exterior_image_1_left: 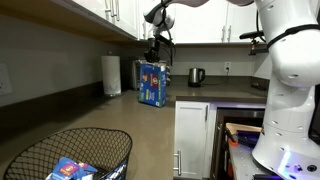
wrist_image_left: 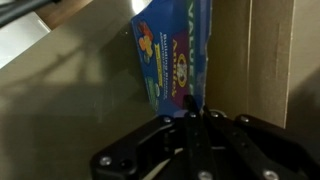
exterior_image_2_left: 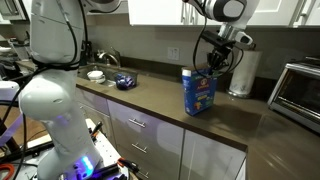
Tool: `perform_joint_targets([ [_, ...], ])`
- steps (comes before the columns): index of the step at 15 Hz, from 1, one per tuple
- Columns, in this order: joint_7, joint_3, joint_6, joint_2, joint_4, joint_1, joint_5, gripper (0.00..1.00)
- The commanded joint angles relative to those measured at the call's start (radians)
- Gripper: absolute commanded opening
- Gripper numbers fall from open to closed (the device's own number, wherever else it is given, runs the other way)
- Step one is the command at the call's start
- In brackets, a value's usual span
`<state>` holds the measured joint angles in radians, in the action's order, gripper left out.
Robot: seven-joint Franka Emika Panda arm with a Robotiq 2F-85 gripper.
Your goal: Place the blue box upright to the right of the counter
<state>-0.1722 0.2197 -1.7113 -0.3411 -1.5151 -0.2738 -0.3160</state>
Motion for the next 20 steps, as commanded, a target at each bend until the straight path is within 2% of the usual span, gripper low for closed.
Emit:
perform_joint_targets([
  [1,-0.020,-0.029,0.059,-0.065,0.090,-0.042,-0.017,0.28],
  [3,-0.016,-0.036,0.069,-0.073,0.100,-0.049,-0.010,0.36],
  [11,0.016,-0.033,0.091,-0.010,0.057,-0.034,0.035,0.88],
  [13,0.026,-0.031,0.102,0.021,0.039,-0.022,0.057,0.98],
  [20,0.089,-0.034,0.091,0.175,-0.088,0.040,0.166,1.00],
])
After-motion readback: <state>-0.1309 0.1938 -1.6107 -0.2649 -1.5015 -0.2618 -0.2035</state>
